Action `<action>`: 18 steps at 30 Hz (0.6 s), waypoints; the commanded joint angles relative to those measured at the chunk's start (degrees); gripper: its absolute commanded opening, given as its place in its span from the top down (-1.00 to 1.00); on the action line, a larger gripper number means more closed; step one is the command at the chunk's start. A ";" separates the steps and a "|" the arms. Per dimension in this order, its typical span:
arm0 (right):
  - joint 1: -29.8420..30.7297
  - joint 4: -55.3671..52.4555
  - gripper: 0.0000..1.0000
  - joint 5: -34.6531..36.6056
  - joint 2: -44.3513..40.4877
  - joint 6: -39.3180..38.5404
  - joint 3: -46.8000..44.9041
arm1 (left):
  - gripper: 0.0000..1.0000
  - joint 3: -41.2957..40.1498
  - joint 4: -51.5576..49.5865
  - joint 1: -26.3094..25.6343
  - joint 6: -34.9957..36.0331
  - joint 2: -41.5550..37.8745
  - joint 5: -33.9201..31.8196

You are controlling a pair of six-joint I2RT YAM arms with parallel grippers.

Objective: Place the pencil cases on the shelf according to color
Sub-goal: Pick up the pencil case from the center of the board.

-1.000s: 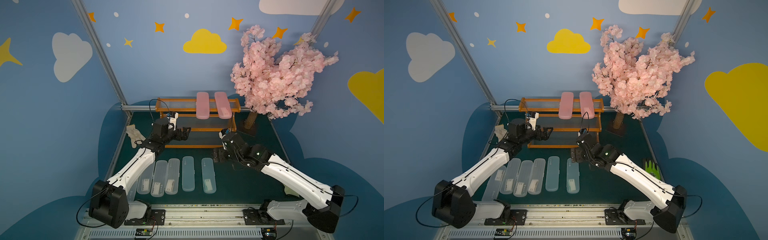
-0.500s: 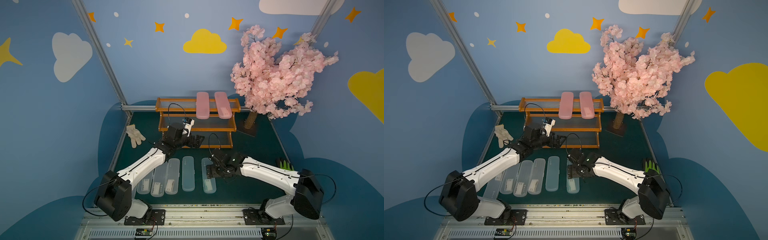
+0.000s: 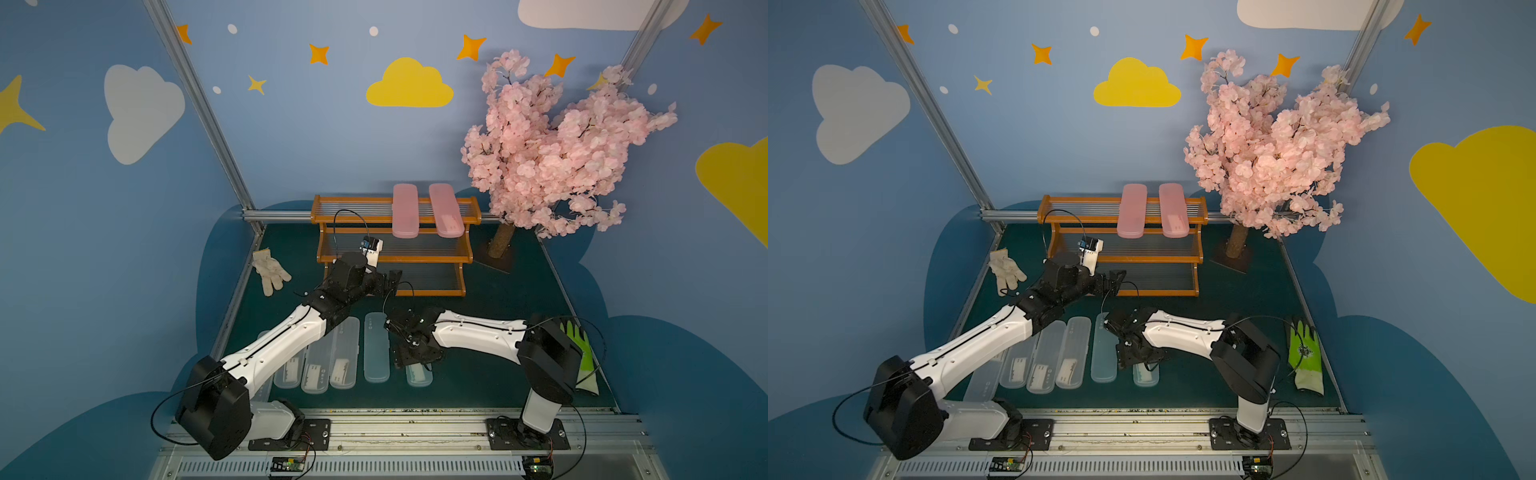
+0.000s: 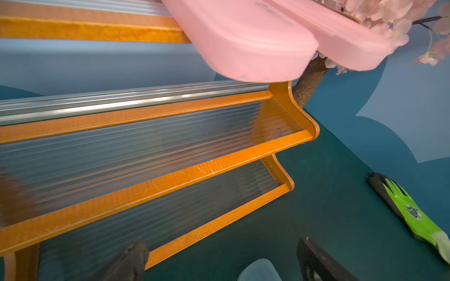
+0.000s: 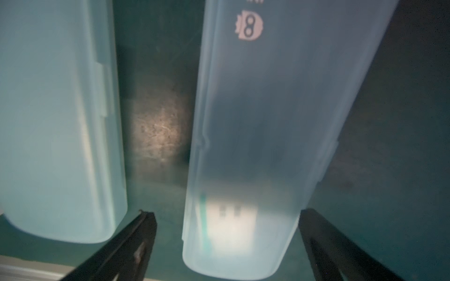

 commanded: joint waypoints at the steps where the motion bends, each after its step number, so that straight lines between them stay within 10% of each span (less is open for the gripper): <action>1: 0.24 -5.11 -0.95 1.86 0.68 1.17 -0.07 | -1.00 -0.19 0.77 1.42 0.94 -1.24 -1.82; 18: 1.61 -0.15 -0.96 -1.28 -5.69 2.86 -10.43 | -1.00 0.18 0.41 10.56 -2.36 -1.69 0.40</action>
